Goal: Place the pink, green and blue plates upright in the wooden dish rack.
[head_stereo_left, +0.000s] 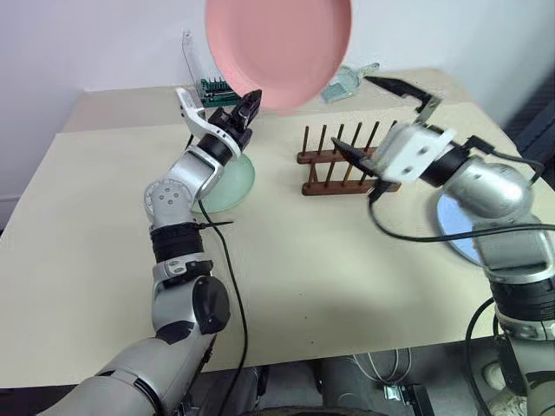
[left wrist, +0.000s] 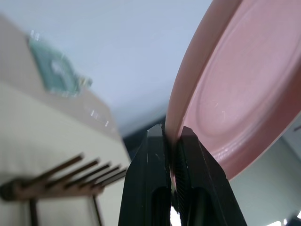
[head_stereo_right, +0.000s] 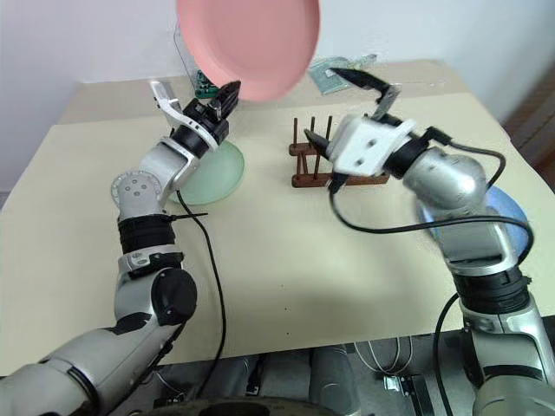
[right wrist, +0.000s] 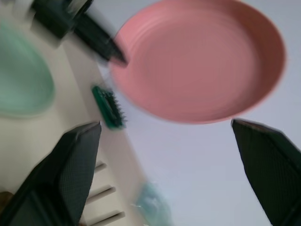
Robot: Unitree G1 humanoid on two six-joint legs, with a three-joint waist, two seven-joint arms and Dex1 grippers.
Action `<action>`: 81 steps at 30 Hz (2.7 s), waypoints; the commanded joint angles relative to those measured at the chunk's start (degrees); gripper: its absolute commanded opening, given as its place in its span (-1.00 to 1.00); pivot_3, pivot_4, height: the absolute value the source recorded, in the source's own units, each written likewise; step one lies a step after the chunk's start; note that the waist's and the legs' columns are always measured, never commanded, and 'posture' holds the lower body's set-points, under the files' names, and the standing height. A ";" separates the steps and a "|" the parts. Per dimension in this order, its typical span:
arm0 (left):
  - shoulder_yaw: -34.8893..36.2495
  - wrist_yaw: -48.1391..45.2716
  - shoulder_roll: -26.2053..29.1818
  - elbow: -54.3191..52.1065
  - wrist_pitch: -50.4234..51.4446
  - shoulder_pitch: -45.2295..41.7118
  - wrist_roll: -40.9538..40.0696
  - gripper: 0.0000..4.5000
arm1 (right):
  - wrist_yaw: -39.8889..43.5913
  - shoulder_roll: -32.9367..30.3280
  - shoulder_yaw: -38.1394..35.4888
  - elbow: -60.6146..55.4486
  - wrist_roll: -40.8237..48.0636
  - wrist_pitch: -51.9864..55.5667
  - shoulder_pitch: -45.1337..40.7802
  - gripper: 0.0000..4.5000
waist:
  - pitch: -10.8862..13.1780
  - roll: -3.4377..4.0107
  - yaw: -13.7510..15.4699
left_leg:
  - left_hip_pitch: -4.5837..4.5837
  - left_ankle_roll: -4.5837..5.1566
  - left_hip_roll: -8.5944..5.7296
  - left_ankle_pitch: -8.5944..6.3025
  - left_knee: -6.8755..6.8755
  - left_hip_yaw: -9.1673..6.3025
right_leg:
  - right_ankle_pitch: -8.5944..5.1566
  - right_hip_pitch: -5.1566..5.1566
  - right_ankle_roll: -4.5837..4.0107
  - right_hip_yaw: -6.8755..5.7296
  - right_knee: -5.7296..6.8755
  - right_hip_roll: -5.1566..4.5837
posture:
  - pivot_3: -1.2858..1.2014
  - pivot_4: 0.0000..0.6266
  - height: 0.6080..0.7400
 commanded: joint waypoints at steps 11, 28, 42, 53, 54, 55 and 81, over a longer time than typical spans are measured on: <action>-13.11 8.98 -4.78 -12.17 2.19 3.58 -0.94 -0.96 | -20.82 3.20 7.16 12.36 -34.94 -6.48 -9.28 1.00 | 0.02 -0.06 0.42 | 0.02 0.00 0.05 0.00 -0.01 0.12 | 0.08 0.00 0.00 0.05 -0.08 0.07 | 0.03 -0.52 1.00; -15.78 10.98 -3.01 -12.30 -6.16 4.60 3.93 -0.96 | -18.05 5.56 2.39 5.97 -25.14 -8.24 -4.39 1.00 | 0.03 -0.07 0.66 | 0.01 -0.02 0.11 0.00 -0.06 0.17 | 0.11 -0.03 -0.04 0.11 -0.14 0.15 | 0.03 -0.52 1.00; -17.40 11.72 -4.93 -15.29 -1.78 5.46 -1.09 -0.96 | -18.83 3.15 4.13 11.17 -33.06 -7.55 -2.99 1.00 | 0.03 -0.07 0.64 | 0.02 -0.02 0.12 0.00 -0.09 0.17 | 0.11 -0.02 -0.04 0.11 -0.15 0.17 | 0.03 -0.52 1.00; -20.29 11.21 -5.26 -17.24 0.70 7.04 -2.01 -1.00 | -20.63 1.53 3.88 14.99 -34.06 -7.67 -4.90 0.43 | 0.03 -0.07 0.67 | 0.02 -0.02 0.12 0.00 -0.08 0.18 | 0.11 -0.01 -0.04 0.11 -0.15 0.17 | 0.03 -0.52 1.00; -20.58 11.25 -4.91 -17.12 0.32 7.00 -1.30 -1.00 | -20.68 1.57 4.07 15.00 -34.20 -7.71 -5.14 0.20 | 0.03 -0.07 0.67 | 0.03 -0.02 0.12 0.00 -0.08 0.18 | 0.11 -0.01 -0.04 0.11 -0.15 0.17 | 0.03 -0.52 1.00; -20.48 11.67 -4.75 -16.54 -0.12 6.79 -0.76 -1.00 | -20.77 1.69 4.27 14.94 -34.44 -7.58 -5.19 -0.03 | 0.03 -0.07 0.67 | 0.03 -0.02 0.12 0.00 -0.09 0.18 | 0.10 -0.01 -0.04 0.11 -0.15 0.17 | 0.03 -0.52 1.00; -23.85 -4.03 11.03 -16.72 -1.01 8.41 2.42 0.98 | -8.07 11.62 -16.52 16.80 10.93 9.32 -16.84 -1.00 | 0.05 -0.06 -0.03 | 0.04 -0.06 0.34 0.01 -0.23 0.26 | 0.22 -0.03 -0.22 0.18 -0.36 0.36 | 0.03 -0.52 1.00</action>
